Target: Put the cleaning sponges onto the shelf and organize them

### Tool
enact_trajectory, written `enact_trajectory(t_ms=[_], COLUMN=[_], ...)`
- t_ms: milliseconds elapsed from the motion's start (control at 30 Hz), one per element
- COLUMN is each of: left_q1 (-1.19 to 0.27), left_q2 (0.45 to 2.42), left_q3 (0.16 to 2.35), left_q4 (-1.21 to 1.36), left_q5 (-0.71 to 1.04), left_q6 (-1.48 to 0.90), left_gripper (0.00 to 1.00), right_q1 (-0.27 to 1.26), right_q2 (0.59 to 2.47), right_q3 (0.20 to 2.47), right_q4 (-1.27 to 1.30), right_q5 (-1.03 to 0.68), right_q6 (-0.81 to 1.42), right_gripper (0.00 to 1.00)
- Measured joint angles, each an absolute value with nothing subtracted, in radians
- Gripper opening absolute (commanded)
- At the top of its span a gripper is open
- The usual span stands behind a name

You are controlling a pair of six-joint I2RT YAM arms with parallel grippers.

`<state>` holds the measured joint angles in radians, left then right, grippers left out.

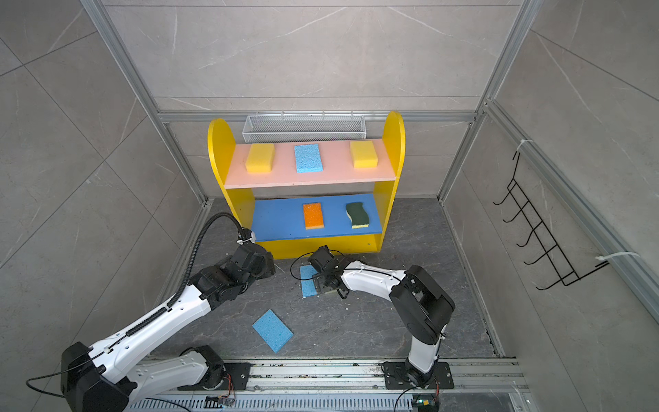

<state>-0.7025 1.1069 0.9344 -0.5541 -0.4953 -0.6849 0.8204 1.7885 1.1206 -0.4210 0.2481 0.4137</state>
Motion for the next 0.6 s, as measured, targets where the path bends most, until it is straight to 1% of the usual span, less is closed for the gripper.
enact_trajectory(t_ms=[367, 600], left_q1=[-0.702, -0.702], left_q2=[1.104, 1.104], left_q3=[0.921, 0.921], left_q4=[-0.554, -0.554], left_q5=[-0.496, -0.496], left_q6=[-0.694, -0.701], left_gripper=[0.70, 0.70], right_q1=[0.756, 0.753], right_q2=[1.804, 1.811], right_q3=[1.122, 1.119], right_q4=[-0.420, -0.399], right_q5=[0.244, 0.220], right_q6=[0.414, 0.405], right_gripper=[0.88, 0.88])
